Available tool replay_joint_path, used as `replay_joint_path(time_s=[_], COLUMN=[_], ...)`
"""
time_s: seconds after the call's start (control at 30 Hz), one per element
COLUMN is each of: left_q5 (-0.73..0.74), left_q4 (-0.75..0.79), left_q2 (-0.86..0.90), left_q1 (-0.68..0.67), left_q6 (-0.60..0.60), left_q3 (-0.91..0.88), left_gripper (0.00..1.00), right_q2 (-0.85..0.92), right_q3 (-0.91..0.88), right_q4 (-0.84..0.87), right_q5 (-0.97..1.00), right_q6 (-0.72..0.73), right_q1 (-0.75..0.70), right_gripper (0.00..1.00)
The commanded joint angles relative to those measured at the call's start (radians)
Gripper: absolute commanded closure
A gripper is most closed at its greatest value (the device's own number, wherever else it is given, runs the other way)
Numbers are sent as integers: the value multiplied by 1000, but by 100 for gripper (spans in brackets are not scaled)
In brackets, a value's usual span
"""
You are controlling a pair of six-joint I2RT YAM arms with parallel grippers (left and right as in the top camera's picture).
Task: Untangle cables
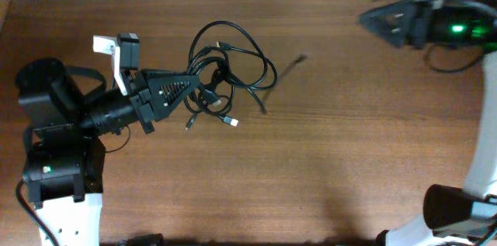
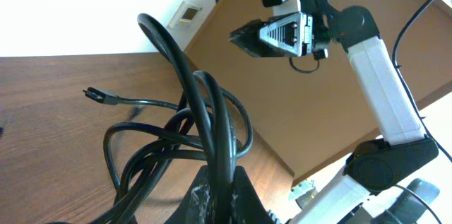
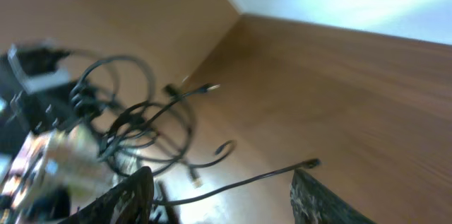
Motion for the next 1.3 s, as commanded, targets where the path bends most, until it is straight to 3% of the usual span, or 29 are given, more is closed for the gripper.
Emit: replay_joint_path(time_s=[0.0,0.2,0.43,0.53,0.67,0.73,0.87,1.0,1.17,1.27], left_q5=[82,82,33,27,-7,-21,-11,12,214,260], left_q4=[11,10,13,87,335,382,354,270,248,249], left_q2=[-17,-17,-17,-17,-17,-17,-17,-17,-17,-17], left_q1=[6,6,6,6,6,6,6,6,6,6], left_q6=[13,12,12,10,-166,-177,-165,-141,-141,-141], left_q3=[15,15,15,15,15,15,15,15,15,15], left_gripper=[95,96,95,96,96,96,90,90,89,89], right_q2=[-3,-3,-3,-3,-3,-3,-3,-3,-3,-3], right_q3=[8,8,8,8,8,8,8,8,8,8], right_q4=[-5,-17,-140,-185,-216,-216,-209,-164,-8,51], right_q5=[37,323,322,322,337,339,348,349,336,317], right_q6=[-104,-104,-111,-111,-130,-130,-130,-130,-124,-39], right_q1=[224,493,575,587,587,587,586,585,545,546], right_gripper=[39,39,35,35,35,35,35,35,34,32])
